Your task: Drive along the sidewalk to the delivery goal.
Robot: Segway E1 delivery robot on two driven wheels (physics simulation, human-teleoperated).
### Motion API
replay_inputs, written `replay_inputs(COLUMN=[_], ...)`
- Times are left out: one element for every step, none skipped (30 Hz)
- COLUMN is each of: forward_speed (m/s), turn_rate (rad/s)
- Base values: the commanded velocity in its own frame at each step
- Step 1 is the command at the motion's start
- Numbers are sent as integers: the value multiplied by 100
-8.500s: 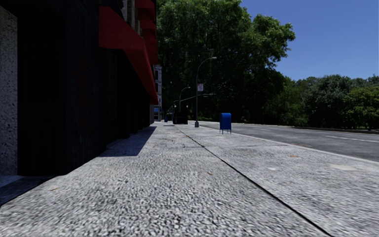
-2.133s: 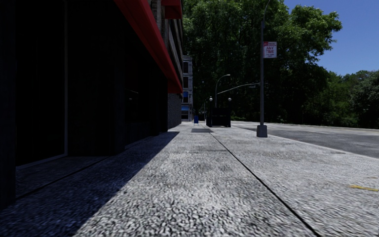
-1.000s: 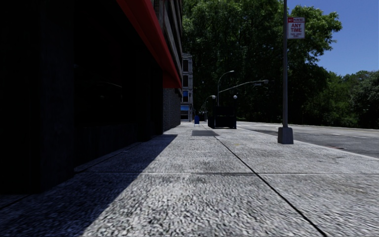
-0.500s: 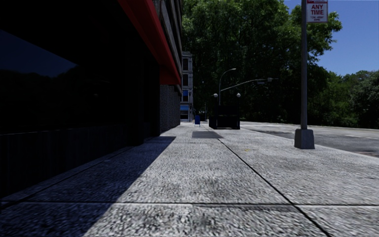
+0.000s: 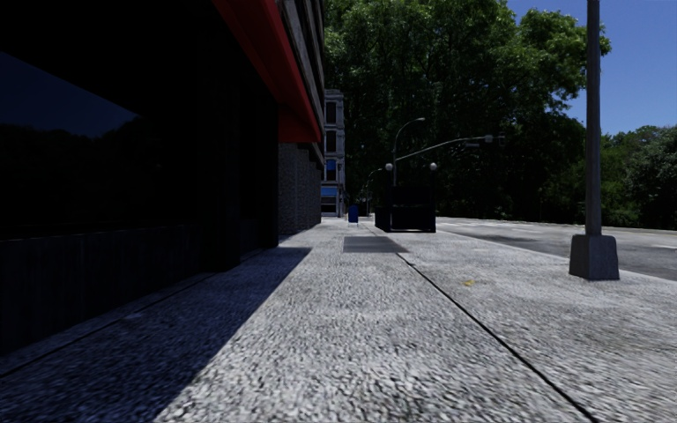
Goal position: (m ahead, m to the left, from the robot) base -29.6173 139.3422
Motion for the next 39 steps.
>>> replay_inputs(forward_speed=[200, 200, 200, 200, 200, 200, 200, 200, 200, 200, 200, 200, 200, 200, 200, 200, 200, 200, 200, 200, 200, 200, 200, 200, 200, 200, 200, 200, 200, 200, 200, 200, 200, 200, 200, 200, 200, 200, 200], turn_rate=[0, 0, 0, 0, 0, 0, 0, 0, 0, 0, 0, 0, 0, 0, 0, 0, 0, 0, 0, 0, 0, 0, 0, 0, 0, 0, 0, 0, 0, 0, 0, 0, 0, 0, 0, 0, 0, 0, 0])
